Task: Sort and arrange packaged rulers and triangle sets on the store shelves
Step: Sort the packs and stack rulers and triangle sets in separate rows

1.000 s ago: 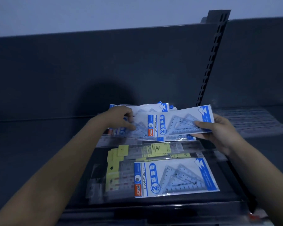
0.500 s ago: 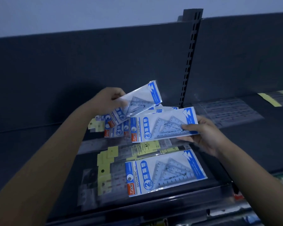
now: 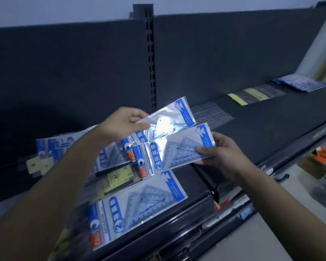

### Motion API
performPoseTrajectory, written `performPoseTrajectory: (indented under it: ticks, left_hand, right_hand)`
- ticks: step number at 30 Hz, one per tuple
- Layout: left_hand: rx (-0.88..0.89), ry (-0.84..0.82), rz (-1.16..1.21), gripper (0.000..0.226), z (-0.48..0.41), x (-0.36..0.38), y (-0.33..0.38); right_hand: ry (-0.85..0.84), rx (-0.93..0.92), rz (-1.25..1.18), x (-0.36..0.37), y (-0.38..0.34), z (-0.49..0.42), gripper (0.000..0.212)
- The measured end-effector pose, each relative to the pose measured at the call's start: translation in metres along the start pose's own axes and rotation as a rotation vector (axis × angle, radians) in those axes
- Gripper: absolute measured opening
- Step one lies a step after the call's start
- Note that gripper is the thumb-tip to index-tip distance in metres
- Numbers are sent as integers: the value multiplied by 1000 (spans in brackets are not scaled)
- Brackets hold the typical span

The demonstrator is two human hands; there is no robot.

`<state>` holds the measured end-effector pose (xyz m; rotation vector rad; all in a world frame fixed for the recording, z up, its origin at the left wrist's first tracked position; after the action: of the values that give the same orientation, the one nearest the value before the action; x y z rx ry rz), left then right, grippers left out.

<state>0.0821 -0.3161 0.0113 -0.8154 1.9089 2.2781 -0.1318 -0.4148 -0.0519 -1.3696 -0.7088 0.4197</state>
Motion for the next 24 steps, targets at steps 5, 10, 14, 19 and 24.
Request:
performPoseTrajectory:
  ticks: [5,10,14,19,24]
  left_hand:
    - [3,-8,-28,8,-29,50,29]
    - [16,32,-54,8,-76,120,70]
    - [15,39,-66,8,-122,180,104]
    - [-9,12,-9,15,-174,249,137]
    - [-76,-33,46,22,-221,293,153]
  right_hand:
    - [52,-21,-1,-72,-19,5,32]
    - [117,-40,-50,-170,-44,5,28]
    - [200,-63,-76,-257,-68,2,23]
    - [259,-46,-122,-335,-84,-9,26]
    - [266,-31,-133,-388,-90,-29,28]
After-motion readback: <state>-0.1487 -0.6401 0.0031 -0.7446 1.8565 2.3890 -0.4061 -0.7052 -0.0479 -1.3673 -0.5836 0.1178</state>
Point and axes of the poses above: each hand's wrist, its own z-axis away from the middle knuckle, its own x-axis out of the palm, y = z × x, the point moved 10 cm from there along -z, towards the middle knuckle, and after that the axes turned 6 degrees about -x, right-handed, at the moved point
